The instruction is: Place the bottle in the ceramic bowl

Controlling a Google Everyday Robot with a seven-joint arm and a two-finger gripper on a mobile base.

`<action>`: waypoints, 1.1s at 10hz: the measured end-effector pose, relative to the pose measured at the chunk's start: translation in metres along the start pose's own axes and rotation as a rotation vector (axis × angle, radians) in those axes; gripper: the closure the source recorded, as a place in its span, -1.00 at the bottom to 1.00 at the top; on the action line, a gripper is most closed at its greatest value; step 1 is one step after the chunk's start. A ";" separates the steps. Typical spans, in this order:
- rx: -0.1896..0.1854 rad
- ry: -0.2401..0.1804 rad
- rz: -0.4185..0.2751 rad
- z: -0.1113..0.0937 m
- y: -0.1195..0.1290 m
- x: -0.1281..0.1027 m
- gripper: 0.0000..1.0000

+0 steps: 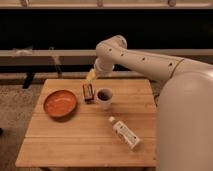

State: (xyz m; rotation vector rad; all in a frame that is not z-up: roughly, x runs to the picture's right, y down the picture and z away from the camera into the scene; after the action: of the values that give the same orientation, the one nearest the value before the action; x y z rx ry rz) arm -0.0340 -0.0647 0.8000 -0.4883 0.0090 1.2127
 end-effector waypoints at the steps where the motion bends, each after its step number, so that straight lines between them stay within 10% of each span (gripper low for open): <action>1: 0.000 0.000 0.000 0.000 0.000 0.000 -0.60; 11: -0.011 0.021 -0.032 0.005 -0.003 0.002 -0.60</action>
State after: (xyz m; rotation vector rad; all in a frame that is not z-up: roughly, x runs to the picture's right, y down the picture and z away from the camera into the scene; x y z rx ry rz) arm -0.0319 -0.0622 0.8050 -0.5088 0.0127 1.1770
